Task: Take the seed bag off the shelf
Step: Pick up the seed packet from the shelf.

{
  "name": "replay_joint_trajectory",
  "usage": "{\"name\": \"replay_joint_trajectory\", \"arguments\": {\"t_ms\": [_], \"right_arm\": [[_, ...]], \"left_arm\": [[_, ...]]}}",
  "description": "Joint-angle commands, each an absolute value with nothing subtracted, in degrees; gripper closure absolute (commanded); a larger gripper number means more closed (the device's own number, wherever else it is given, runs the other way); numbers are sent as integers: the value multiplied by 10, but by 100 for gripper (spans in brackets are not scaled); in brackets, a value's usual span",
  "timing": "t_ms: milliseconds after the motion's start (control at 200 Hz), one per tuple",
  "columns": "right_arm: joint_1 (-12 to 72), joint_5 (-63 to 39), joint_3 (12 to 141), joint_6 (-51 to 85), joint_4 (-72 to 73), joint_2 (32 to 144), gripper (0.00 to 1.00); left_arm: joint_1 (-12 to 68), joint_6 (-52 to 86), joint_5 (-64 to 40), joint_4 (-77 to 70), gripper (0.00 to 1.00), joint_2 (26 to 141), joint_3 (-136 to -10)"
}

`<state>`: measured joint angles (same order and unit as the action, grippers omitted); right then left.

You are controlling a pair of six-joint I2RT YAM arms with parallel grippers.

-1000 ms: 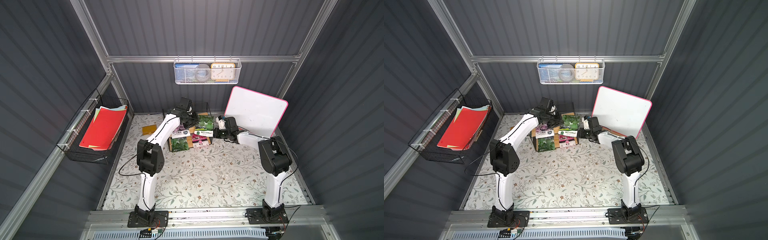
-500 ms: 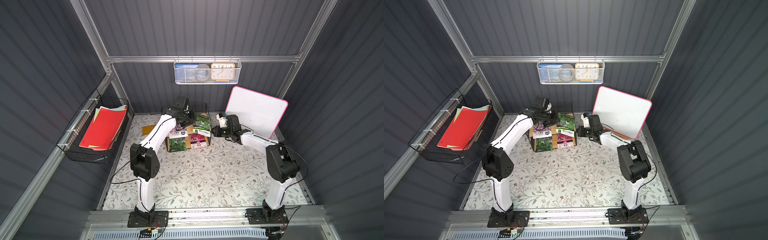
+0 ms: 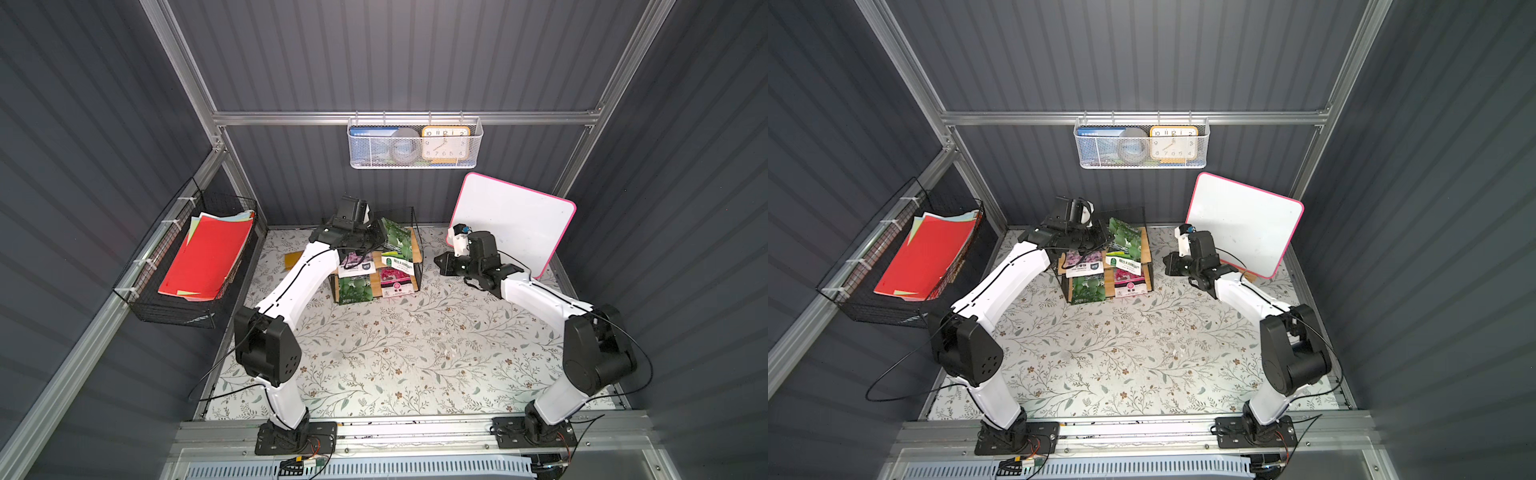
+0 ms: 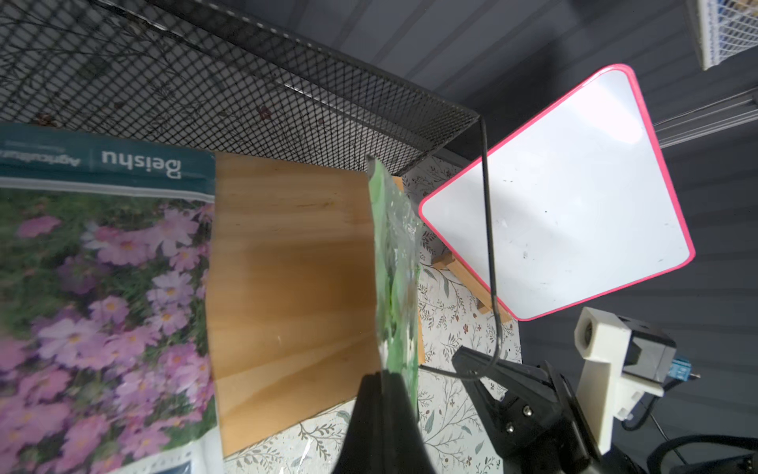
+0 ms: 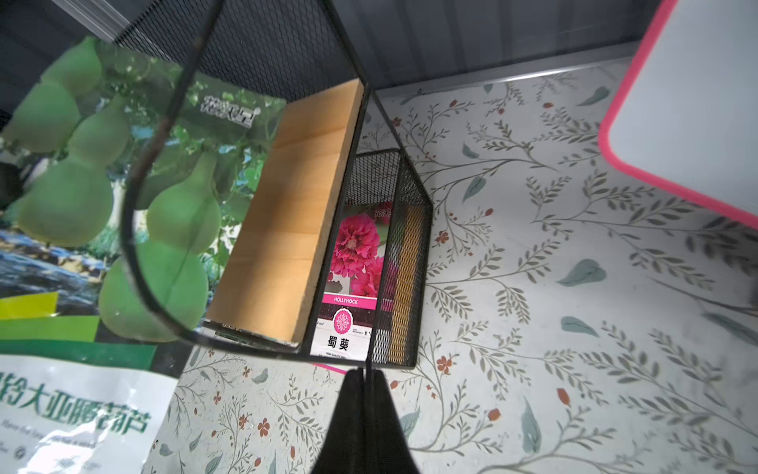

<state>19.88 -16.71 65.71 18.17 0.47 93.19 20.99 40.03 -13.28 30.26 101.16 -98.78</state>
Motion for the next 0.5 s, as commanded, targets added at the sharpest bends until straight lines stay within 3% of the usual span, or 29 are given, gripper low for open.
{"name": "replay_joint_trajectory", "arguments": {"t_ms": [0,280,495], "right_arm": [[193,-131,641,171,-23,890,100],[187,-104,605,176,-69,789,100],[184,-113,586,185,-104,724,100]], "left_arm": [[207,404,-147,240,100,946,-952],[207,403,-224,130,100,809,-816],[210,466,-288,-26,100,698,-603]]}}
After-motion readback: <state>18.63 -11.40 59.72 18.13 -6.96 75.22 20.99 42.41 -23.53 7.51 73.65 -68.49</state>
